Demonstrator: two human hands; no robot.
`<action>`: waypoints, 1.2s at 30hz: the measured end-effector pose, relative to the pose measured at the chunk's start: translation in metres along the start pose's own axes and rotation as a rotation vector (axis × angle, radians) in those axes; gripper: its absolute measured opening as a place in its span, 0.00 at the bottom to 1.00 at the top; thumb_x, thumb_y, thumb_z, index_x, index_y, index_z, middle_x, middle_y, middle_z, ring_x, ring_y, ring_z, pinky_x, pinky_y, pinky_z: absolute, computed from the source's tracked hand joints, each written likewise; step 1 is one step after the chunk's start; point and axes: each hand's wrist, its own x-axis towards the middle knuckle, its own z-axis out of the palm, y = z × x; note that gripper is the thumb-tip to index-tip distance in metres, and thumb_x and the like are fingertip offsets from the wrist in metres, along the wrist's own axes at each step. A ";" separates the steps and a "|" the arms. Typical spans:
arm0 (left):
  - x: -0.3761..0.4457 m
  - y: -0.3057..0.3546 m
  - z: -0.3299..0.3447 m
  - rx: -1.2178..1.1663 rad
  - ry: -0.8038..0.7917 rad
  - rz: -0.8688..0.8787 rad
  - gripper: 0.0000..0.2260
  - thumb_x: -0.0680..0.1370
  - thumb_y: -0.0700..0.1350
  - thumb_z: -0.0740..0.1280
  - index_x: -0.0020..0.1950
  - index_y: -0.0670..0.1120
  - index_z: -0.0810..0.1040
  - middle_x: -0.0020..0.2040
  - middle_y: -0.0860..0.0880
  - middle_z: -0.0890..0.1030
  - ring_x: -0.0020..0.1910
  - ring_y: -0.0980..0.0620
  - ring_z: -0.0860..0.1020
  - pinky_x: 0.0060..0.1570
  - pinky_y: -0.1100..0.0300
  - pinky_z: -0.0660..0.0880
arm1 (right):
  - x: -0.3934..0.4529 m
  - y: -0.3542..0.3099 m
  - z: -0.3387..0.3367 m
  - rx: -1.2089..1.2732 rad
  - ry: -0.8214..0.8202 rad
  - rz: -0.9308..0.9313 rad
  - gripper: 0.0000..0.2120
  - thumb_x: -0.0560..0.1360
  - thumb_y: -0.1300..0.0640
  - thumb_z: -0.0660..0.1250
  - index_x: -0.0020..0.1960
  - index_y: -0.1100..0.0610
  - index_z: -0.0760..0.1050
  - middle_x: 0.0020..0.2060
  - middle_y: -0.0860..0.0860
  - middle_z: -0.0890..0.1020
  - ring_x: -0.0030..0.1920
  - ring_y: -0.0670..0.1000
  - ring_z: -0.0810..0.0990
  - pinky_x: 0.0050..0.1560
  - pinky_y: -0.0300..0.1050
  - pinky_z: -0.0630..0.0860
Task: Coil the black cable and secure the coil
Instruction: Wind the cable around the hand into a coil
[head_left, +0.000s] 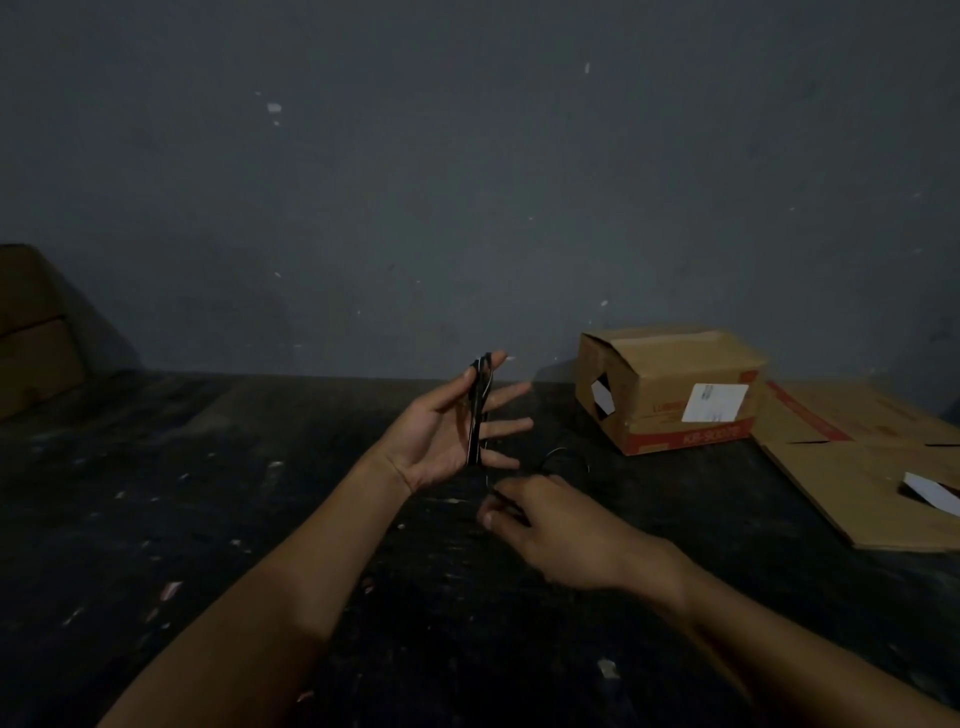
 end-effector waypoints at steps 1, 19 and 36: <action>0.001 -0.001 0.000 0.031 0.023 -0.011 0.19 0.76 0.55 0.62 0.68 0.60 0.75 0.72 0.46 0.73 0.70 0.36 0.70 0.58 0.32 0.72 | -0.001 -0.002 -0.005 -0.016 -0.010 -0.003 0.10 0.80 0.50 0.60 0.52 0.53 0.78 0.33 0.44 0.76 0.30 0.31 0.75 0.32 0.34 0.67; -0.007 -0.023 0.009 0.056 -0.111 -0.238 0.23 0.78 0.52 0.67 0.73 0.50 0.70 0.74 0.40 0.70 0.72 0.34 0.66 0.55 0.37 0.76 | 0.027 0.006 -0.113 -0.247 0.297 -0.050 0.06 0.71 0.47 0.72 0.44 0.48 0.81 0.40 0.46 0.82 0.41 0.49 0.80 0.44 0.52 0.78; -0.006 0.000 0.037 -0.048 -0.277 -0.129 0.22 0.78 0.52 0.62 0.73 0.55 0.70 0.75 0.41 0.66 0.72 0.32 0.64 0.61 0.28 0.63 | 0.035 0.091 -0.033 0.320 0.365 0.042 0.13 0.81 0.63 0.56 0.60 0.53 0.74 0.54 0.46 0.79 0.48 0.43 0.81 0.40 0.38 0.77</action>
